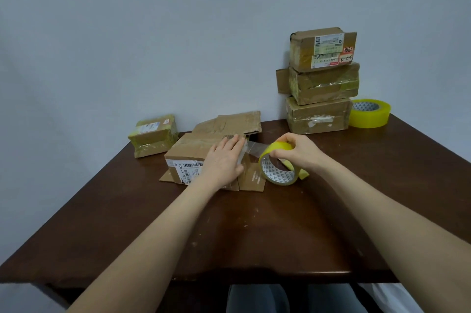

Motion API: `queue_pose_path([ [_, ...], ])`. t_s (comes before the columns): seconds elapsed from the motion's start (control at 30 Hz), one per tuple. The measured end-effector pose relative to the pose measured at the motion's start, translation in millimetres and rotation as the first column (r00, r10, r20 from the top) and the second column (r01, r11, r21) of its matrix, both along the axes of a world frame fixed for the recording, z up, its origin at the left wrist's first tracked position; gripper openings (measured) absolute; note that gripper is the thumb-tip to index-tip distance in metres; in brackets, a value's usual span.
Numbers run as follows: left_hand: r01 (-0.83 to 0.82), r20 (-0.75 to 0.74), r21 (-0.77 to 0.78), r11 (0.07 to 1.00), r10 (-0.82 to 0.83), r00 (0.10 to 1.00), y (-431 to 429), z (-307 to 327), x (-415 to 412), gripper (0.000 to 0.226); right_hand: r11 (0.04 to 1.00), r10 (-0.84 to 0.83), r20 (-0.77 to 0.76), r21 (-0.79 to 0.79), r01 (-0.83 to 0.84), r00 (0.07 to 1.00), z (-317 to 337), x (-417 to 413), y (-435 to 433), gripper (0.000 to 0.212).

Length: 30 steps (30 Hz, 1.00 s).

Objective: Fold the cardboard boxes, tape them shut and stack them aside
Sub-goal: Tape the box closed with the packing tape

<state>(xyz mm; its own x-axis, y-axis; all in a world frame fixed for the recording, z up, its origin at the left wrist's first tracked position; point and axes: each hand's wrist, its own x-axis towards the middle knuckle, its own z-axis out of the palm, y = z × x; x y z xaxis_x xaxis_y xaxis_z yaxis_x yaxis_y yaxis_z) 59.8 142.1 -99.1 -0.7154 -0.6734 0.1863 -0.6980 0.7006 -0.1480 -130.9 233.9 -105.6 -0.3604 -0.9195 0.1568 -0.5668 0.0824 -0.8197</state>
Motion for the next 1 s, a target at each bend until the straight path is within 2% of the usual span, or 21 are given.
queue_pose_path([
  [0.13,-0.054,-0.029,0.014,0.998,0.055,0.998,-2,-2,-15,0.072,1.000,-0.023,0.004,-0.014,0.023,1.000,2,4,-4,0.034],
  [0.23,-0.062,-0.045,0.052,0.997,0.065,0.997,-4,-1,-20,0.076,0.999,0.017,-0.010,0.035,-0.017,1.000,3,5,-5,0.047],
  [0.3,-0.061,-0.051,0.059,0.996,0.064,0.997,-5,1,-18,0.077,0.997,0.055,0.034,0.045,-0.056,0.998,4,4,-2,0.055],
  [0.4,-0.065,-0.105,0.041,0.997,0.069,0.992,1,8,-20,0.071,0.999,-0.052,0.074,-0.001,0.052,0.996,8,-4,4,0.045],
  [0.5,-0.058,-0.174,0.050,0.997,0.066,0.983,11,16,-27,0.061,0.967,-0.249,-0.108,0.032,0.254,0.962,8,-20,14,0.024],
  [0.57,-0.055,-0.200,0.034,0.998,0.060,0.978,15,18,-31,0.057,0.942,-0.254,-0.253,0.154,0.298,0.934,3,-28,24,0.018],
  [0.63,-0.055,-0.221,0.034,0.998,0.061,0.973,17,19,-33,0.054,0.911,-0.144,-0.332,0.322,0.256,0.932,-3,-28,31,0.029],
  [0.67,-0.054,-0.228,0.040,0.998,0.062,0.972,18,20,-33,0.054,0.893,-0.095,-0.349,0.384,0.235,0.932,-7,-24,33,0.042],
  [0.73,-0.052,-0.241,0.043,0.998,0.061,0.969,19,21,-34,0.052,0.879,-0.061,-0.379,0.417,0.229,0.923,-12,-18,35,0.064],
  [0.8,-0.052,-0.262,0.034,0.998,0.059,0.963,20,20,-34,0.052,0.886,-0.048,-0.433,0.399,0.238,0.900,-17,-13,34,0.069],
  [1.0,-0.039,-0.376,0.056,0.998,0.057,0.925,18,21,-32,0.049,0.865,-0.155,-0.438,0.373,0.336,0.886,-21,-13,26,0.028],
])
